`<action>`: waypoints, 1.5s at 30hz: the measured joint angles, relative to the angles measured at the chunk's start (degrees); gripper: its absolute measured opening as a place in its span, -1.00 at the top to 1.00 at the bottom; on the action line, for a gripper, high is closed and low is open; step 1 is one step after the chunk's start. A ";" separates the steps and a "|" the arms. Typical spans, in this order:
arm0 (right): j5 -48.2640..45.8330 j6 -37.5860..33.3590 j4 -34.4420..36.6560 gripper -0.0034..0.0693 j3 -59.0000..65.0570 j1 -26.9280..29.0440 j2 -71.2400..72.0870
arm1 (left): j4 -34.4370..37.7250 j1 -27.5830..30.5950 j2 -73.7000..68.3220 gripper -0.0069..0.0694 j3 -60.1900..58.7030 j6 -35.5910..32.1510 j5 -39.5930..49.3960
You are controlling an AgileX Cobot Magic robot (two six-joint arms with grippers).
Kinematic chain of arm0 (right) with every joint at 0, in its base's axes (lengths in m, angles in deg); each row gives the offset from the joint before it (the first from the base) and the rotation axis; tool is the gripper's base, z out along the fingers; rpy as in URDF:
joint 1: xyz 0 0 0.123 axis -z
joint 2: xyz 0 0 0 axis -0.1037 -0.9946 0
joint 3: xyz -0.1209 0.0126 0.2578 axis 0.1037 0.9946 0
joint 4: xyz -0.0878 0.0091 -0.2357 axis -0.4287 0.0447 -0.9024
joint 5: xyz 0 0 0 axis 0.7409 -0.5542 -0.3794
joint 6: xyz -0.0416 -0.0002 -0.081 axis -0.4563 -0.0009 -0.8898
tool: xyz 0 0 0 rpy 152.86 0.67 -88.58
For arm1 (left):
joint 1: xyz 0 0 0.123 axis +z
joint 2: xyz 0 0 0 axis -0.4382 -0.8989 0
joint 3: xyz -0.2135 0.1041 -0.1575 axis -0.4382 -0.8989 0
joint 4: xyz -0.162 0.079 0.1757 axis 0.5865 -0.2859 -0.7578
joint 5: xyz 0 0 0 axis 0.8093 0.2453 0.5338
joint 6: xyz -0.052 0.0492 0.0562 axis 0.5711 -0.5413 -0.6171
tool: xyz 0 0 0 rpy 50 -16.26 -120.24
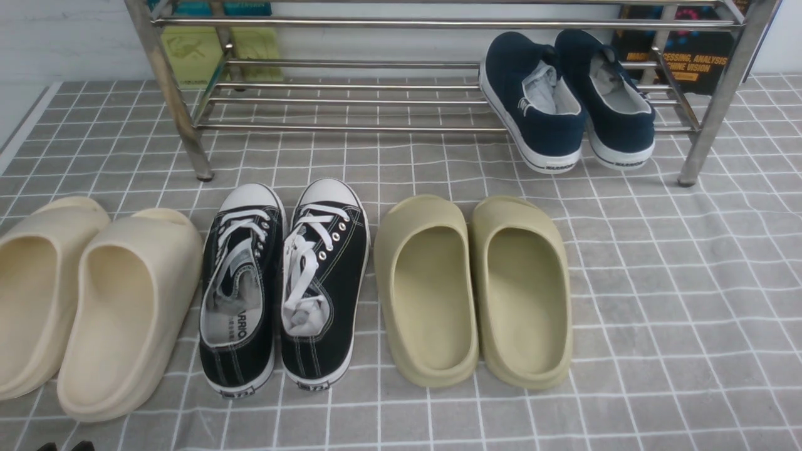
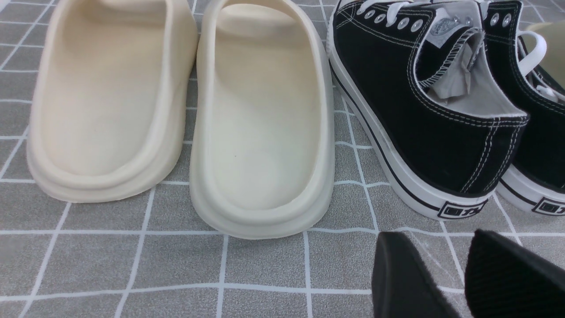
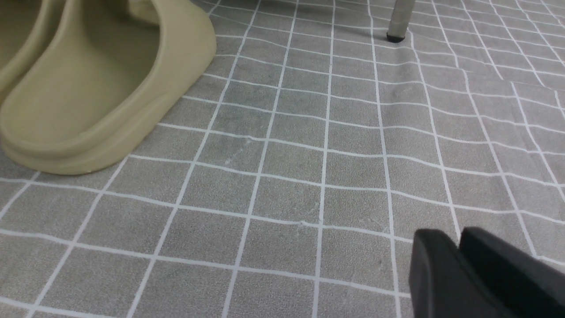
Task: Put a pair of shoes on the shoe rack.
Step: Use the left arm to grab the shoe closest to it
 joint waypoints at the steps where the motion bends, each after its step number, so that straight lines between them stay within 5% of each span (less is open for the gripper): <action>1: 0.00 0.00 -0.05 0.60 0.00 0.00 0.00 | 0.00 0.00 0.00 0.19 0.00 0.00 0.00; 36: 0.00 0.00 -0.53 0.52 0.00 0.00 0.00 | -0.16 0.00 0.00 0.19 0.00 -0.26 -1.18; 45: 0.00 0.00 -0.53 0.51 0.00 0.00 0.00 | -0.16 0.00 0.00 0.19 0.00 -0.26 -23.44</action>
